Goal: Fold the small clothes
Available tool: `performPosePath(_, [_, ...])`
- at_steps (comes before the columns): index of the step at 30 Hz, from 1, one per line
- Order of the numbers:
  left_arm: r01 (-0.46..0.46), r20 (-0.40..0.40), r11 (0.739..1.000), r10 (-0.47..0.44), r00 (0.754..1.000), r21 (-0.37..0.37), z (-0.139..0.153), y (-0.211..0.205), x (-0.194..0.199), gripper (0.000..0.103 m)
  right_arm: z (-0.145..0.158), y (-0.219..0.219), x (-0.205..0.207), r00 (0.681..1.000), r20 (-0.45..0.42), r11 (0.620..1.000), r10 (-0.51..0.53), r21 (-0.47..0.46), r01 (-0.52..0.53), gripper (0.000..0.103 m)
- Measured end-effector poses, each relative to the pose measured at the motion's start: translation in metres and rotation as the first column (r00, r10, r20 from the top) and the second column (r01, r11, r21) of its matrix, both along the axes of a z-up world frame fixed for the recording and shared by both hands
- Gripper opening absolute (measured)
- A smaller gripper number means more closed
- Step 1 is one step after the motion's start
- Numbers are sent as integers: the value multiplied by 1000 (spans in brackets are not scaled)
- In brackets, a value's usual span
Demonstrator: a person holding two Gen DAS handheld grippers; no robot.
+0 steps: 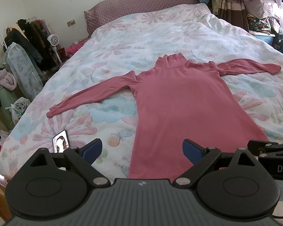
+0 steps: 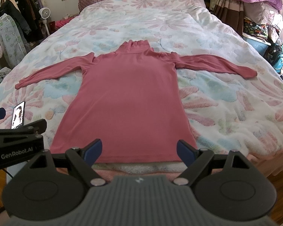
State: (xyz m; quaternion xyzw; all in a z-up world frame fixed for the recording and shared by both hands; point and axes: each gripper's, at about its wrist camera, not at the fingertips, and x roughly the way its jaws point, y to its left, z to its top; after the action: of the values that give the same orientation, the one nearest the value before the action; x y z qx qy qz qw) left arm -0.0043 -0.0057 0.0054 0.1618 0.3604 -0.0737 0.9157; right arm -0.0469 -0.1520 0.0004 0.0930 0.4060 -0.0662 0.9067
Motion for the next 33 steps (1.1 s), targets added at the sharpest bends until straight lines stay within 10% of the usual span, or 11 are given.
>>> performPosePath(19, [47, -42, 998, -49, 998, -50, -2, 0, 9, 102, -2, -4, 5, 1000, 3, 1000, 7, -11, -7, 82])
performPosePath(22, [95, -55, 987, -102, 993, -129, -3, 9, 22, 77, -1, -11, 10, 1000, 13, 1000, 18, -18, -18, 82])
performPosePath(29, [52, -69, 972, -69, 995, -227, -2, 44, 85, 68, 11, -55, 53, 999, 28, 993, 36, -112, -33, 82])
performPosePath(33, [-30, -129, 950, -11, 992, -310, -8, 80, 145, 45, 3, -93, 95, 998, -64, 986, 9, -164, -20, 82])
